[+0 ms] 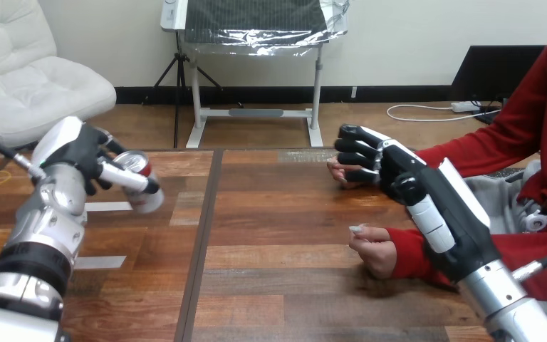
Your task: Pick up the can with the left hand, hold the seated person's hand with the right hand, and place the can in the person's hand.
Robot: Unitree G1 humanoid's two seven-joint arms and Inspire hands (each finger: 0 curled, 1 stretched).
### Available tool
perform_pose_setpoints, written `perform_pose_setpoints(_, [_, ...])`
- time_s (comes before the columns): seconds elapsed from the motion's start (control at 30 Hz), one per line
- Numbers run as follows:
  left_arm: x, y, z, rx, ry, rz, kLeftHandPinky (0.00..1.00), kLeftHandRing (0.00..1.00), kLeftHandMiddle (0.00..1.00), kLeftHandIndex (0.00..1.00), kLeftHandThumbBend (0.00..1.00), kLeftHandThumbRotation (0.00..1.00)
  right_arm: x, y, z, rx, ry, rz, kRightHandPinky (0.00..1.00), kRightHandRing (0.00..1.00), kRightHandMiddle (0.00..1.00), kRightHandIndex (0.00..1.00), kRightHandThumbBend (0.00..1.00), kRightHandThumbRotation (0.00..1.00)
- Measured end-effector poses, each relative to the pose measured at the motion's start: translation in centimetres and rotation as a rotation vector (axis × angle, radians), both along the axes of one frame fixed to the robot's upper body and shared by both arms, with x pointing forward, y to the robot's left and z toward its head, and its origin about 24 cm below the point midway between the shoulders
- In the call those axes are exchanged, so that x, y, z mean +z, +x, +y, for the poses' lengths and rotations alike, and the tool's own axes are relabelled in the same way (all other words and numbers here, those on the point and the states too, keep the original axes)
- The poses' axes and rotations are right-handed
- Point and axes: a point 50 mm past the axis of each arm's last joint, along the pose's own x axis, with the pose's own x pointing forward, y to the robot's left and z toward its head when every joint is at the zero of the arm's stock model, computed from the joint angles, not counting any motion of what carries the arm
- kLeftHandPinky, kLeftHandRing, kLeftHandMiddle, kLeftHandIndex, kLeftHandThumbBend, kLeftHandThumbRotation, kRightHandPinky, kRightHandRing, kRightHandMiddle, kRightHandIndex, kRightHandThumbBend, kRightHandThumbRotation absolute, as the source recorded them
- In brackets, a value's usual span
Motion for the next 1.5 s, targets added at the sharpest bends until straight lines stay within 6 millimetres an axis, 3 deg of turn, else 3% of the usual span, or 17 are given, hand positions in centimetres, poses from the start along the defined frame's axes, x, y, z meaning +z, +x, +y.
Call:
perform_pose_setpoints(0.27, [0.1, -0.3, -0.6, -0.029, -0.021, 0.014, 0.28, 0.35, 0.42, 0.44, 0.77, 0.00, -0.7, 0.3, -1.2, -0.031, -0.132, 0.028, 0.81, 0.86, 0.86, 0.84, 0.95, 1.00])
perform_pose_setpoints(0.47, [-0.1, -0.8, -0.8, -0.045, -0.038, 0.037, 0.28, 0.35, 0.42, 0.44, 0.76, 0.00, -1.4, 0.4, -2.2, -0.048, -0.216, 0.067, 0.75, 0.84, 0.86, 0.84, 0.97, 0.96])
perform_pose_setpoints(1.03, [-1.4, -2.8, -1.0, -0.100, -0.073, 0.122, 0.31, 0.36, 0.42, 0.43, 0.74, 0.00, -2.8, 0.9, -5.1, -0.075, -0.401, 0.181, 0.66, 0.80, 0.85, 0.85, 1.00, 0.77])
perform_pose_setpoints(1.5, [-1.8, -4.3, -1.1, -0.142, -0.087, 0.177, 0.29, 0.35, 0.41, 0.43, 0.75, 0.00, -2.1, 2.4, -6.3, -0.063, -0.496, 0.201, 0.64, 0.80, 0.85, 0.87, 1.00, 0.65])
